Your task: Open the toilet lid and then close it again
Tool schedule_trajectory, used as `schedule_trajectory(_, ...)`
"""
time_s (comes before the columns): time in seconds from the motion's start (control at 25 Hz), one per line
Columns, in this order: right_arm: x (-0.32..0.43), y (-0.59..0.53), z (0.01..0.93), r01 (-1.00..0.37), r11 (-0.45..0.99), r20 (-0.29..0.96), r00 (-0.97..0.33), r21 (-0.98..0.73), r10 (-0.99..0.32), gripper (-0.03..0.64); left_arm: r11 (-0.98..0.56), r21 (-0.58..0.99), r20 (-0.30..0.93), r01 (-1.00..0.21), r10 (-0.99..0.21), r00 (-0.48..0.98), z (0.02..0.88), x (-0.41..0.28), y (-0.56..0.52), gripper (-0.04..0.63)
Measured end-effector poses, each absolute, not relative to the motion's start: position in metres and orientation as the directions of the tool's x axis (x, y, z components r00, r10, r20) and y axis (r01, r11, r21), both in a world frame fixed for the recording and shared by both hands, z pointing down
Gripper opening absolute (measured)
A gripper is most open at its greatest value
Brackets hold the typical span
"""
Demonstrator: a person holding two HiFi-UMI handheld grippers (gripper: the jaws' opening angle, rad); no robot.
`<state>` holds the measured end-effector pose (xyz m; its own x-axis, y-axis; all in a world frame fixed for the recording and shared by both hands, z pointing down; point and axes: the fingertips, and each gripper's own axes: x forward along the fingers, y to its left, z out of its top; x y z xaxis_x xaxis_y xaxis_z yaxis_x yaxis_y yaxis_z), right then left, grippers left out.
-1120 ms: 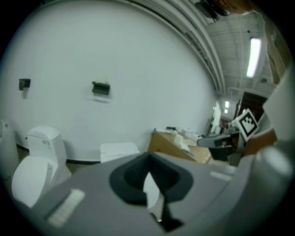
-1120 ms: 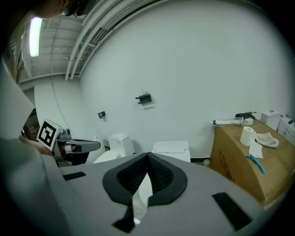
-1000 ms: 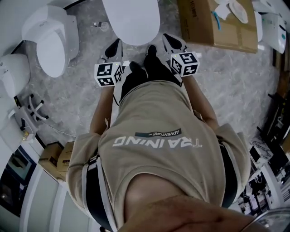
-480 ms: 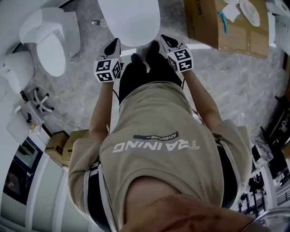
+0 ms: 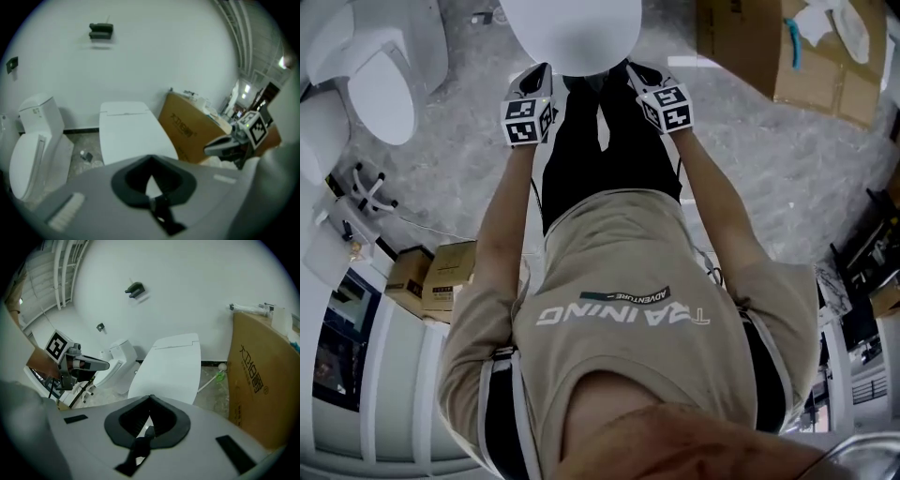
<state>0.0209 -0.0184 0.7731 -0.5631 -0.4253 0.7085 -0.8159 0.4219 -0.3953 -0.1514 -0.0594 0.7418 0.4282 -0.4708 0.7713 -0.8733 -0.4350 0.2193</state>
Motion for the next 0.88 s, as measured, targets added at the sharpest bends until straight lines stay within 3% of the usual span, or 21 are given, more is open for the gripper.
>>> schedule_trajectory(0.2,0.017,-0.003,0.834,-0.838,0.374,0.756,-0.53,-0.398,-0.384,0.011,-0.393,0.217,0.828,-0.894,-0.411,0.381,0.805,-0.167,-0.034,0.002)
schedule_trajectory(0.6,-0.013,0.043,0.933,-0.808,0.436,0.824,-0.522,-0.396,-0.219,0.011,-0.309,0.248,0.894,-0.918,-0.292,0.34,0.916,-0.204,0.026,0.002)
schedule_trajectory(0.88,-0.018,0.039,0.961,-0.809,0.441,0.827,-0.518,-0.389,-0.22,0.011,-0.347,0.277,0.883,-0.896,-0.276,0.379,0.951,-0.193,0.031,0.002)
